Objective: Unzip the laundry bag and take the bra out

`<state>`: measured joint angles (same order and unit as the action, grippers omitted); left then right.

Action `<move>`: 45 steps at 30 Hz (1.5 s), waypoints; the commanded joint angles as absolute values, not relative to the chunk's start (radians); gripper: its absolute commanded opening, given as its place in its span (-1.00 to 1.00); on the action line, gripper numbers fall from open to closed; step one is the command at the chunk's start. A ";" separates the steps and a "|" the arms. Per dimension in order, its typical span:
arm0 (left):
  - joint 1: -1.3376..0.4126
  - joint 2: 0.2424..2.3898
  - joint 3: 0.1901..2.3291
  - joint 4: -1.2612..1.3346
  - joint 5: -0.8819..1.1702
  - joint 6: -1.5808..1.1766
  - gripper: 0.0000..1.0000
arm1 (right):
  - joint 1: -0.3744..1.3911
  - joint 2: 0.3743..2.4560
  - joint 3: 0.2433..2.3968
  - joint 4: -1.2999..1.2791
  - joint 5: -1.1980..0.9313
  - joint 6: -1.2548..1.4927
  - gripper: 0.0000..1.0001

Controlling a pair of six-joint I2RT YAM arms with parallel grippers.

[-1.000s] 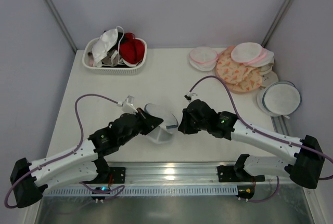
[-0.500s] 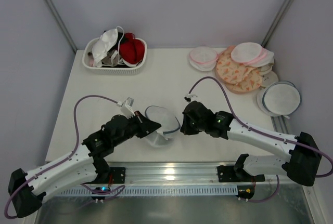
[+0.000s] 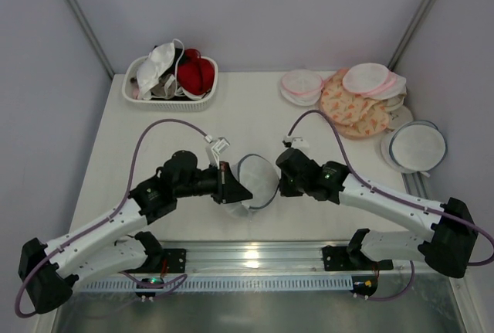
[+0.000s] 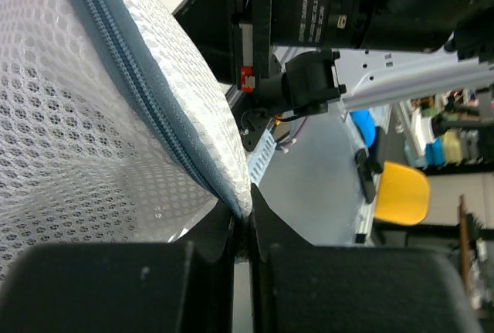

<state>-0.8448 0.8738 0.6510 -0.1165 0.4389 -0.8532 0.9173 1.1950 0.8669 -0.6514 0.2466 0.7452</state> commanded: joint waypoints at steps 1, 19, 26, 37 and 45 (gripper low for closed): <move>-0.848 0.887 0.775 -0.182 0.683 -0.694 -1.00 | 0.861 1.146 0.896 -0.794 0.471 0.744 -0.93; -0.808 1.256 0.870 -0.040 0.048 -0.684 -0.32 | 0.844 1.017 0.833 -0.729 0.316 0.698 -0.93; -0.802 1.267 0.902 -0.037 -0.112 -0.753 0.81 | 0.848 1.057 0.779 -0.641 0.195 0.710 -0.93; -0.856 0.945 0.715 -0.264 -0.104 -1.155 0.99 | 0.850 1.051 0.707 -0.238 -0.245 0.690 -0.93; -0.931 0.917 0.591 -0.164 -0.020 -1.411 0.99 | 0.850 1.101 0.703 -0.083 -0.336 0.770 -0.93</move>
<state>-0.9104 0.9146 0.6361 -0.2199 -0.0624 -1.2552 0.8448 1.0874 0.7025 -0.2058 -0.2680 0.7273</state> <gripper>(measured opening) 0.994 0.039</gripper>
